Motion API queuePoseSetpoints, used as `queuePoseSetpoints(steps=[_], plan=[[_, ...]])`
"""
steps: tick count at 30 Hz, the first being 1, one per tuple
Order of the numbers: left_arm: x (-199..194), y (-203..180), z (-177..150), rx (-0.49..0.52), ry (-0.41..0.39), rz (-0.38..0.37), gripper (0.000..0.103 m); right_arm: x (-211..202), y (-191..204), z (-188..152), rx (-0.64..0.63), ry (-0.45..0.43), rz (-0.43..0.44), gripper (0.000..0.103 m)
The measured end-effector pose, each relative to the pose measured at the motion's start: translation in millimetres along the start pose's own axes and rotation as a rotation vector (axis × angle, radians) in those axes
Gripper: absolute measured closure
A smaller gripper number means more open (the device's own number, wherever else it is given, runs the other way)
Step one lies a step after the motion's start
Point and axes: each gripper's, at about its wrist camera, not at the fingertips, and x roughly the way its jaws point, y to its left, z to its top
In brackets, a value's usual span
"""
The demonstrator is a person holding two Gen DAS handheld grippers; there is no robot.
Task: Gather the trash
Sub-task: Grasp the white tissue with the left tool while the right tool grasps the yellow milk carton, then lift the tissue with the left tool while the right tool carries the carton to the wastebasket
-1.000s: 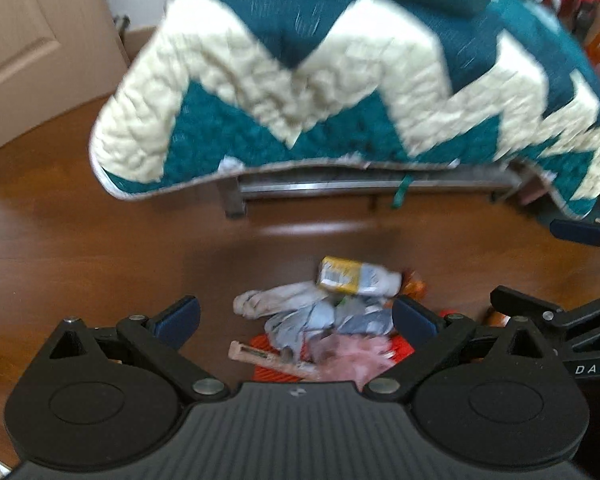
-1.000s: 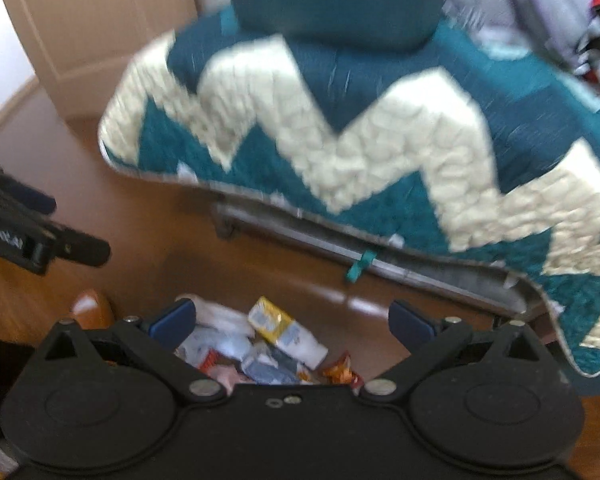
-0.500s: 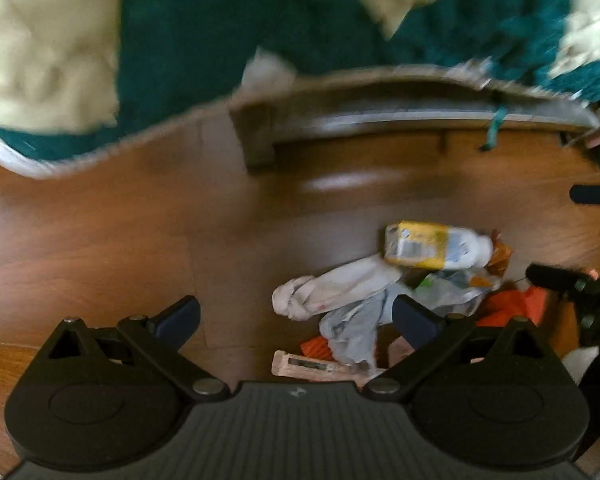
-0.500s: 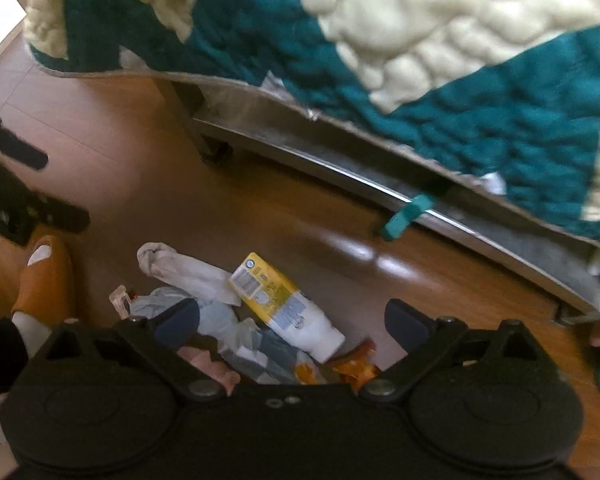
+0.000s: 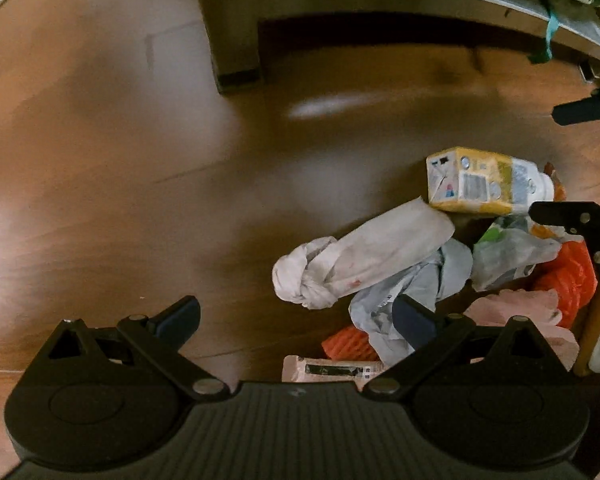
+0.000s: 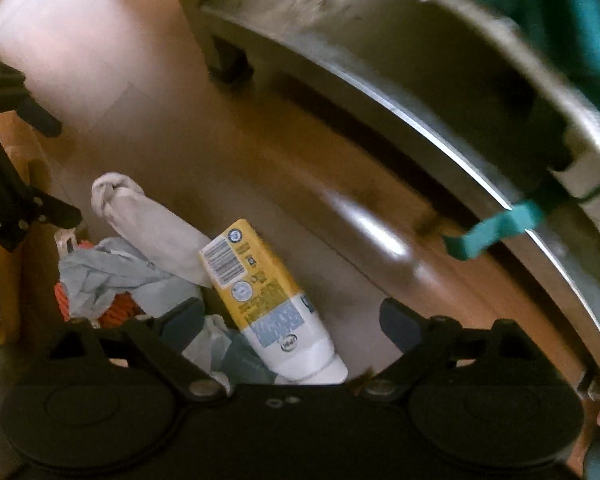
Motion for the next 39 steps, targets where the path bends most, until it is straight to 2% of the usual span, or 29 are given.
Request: queuePoseSetpoints(steps=[8,11,14,16,20,22,26,30,32,39], plan=[[33,4,-1,-0.012,0.004,-0.014,0.001,36,16,4,-0.089,0.048,-0.017,0.02],[37,5,1,-0.023,-0.003,-0.024,0.006,42,19,5,-0.106,0.05,-0.019,0.023],[40,4,3,-0.018,0.002,-0.036,0.016,45,23,6,-0.119,0.05,-0.02,0.027],[42,3,4,-0.013,0.004,-0.04,0.028,47,25,6,-0.12,0.051,-0.017,0.03],[47,1,5,-0.031,-0.009,-0.037,0.04,52,25,6,-0.128,0.058,-0.025,0.041],[49,-1,5,-0.039,-0.01,-0.038,0.051,52,27,5,-0.127,0.056,-0.04,0.042],[50,-3,5,-0.051,-0.014,-0.033,0.062,51,24,5,-0.118,0.054,-0.072,0.045],[44,3,0,-0.097,-0.048,-0.058,0.07,41,19,2,-0.097,0.043,-0.115,0.046],[36,6,-1,-0.132,-0.065,-0.075,0.07,32,19,2,-0.076,0.029,-0.13,0.046],[-16,-4,0,-0.109,-0.118,-0.081,0.07,-34,18,-5,0.001,-0.032,-0.137,0.047]])
